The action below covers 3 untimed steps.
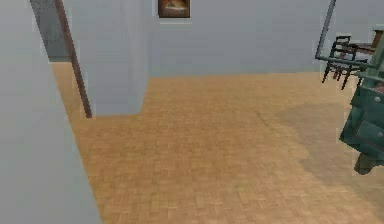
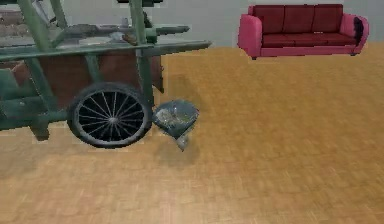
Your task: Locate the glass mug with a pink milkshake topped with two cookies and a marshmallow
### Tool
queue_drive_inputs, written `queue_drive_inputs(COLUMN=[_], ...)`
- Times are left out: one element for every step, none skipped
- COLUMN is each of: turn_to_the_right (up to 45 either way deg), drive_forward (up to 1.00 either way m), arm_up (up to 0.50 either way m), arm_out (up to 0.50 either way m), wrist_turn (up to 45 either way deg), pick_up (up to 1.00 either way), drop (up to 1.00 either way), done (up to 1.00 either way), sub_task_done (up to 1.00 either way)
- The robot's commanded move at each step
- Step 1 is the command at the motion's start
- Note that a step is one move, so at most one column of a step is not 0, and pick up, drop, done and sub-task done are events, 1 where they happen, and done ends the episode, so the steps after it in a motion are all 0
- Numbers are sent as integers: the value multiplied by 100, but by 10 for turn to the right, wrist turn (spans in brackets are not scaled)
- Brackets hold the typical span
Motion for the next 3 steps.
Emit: queue_drive_inputs(turn_to_the_right=[0,-120,0], drive_forward=[100,0,20], arm_up=[0,0,0], arm_out=[0,0,0], wrist_turn=[0,0,0], pick_up=[0,0,0], drop=[0,0,0], done=[0,0,0], sub_task_done=[0,0,0])
